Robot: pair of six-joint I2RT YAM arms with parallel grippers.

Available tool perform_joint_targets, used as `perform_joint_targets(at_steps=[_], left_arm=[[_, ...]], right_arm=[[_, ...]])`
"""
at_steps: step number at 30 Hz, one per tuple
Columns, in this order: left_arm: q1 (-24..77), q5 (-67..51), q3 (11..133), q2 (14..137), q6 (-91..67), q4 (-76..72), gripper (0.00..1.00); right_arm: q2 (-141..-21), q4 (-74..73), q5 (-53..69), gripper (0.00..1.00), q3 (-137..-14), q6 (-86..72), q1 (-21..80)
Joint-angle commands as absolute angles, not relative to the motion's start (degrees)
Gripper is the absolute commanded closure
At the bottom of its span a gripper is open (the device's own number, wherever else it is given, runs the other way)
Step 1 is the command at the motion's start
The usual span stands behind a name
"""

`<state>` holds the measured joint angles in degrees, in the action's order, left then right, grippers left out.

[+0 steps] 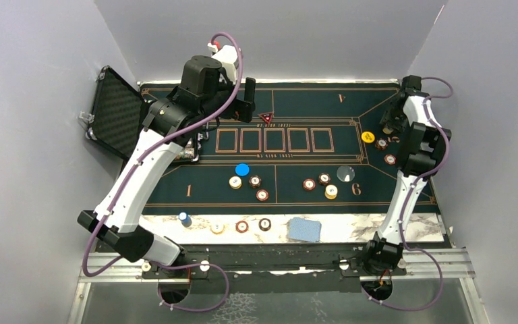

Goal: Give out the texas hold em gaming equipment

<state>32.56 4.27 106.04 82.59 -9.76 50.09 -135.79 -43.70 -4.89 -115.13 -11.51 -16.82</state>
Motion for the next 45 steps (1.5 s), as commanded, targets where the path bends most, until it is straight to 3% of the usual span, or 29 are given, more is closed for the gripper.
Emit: perform_joint_targets(at_steps=[1, 8, 12, 16, 20, 29, 34, 40, 45], left_arm=[[31.44, 1.93, 105.37, 82.57, -10.28, 48.93, 0.01], [30.37, -0.58, 103.53, 80.91, -12.54, 50.0, 0.01], [30.07, -2.72, 101.87, 79.42, -14.31, 50.44, 0.01], [29.82, -4.83, 100.73, 77.71, -16.5, 51.93, 0.01], [29.71, -6.23, 96.61, 75.89, -20.85, 52.11, 0.01], [29.62, -6.96, 88.29, 73.54, -33.86, 52.41, 0.01], [29.62, -3.46, 85.94, 71.41, -40.06, 51.68, 0.01], [29.62, -5.27, 81.82, 68.91, -42.47, 51.2, 0.01], [29.66, -9.41, 78.27, 68.3, -38.79, 49.97, 0.01]], right_arm=[[-138.0, -43.52, -3.53, 0.6, -114.62, -10.85, -17.12], [-138.42, -46.97, -2.92, 0.2, -118.73, -10.61, -17.14], [-137.36, -51.87, -2.78, 0.1, -125.63, -11.79, -17.09], [-131.75, -58.21, -3.13, 0.06, -130.11, -14.22, -16.24], [-119.36, -53.33, 1.59, 0.05, -117.46, -15.42, -10.05], [-100.21, -46.65, 18.48, 0.04, -89.22, -14.0, 21.36], [-90.44, -48.33, 19.01, 0.04, -77.2, -12.0, 36.43], [-76.57, -52.5, 20.17, 0.03, -62.59, -14.87, 40.14], [-70.73, -54.65, 14.07, 0.0, -58.87, -19.32, 40.13]])
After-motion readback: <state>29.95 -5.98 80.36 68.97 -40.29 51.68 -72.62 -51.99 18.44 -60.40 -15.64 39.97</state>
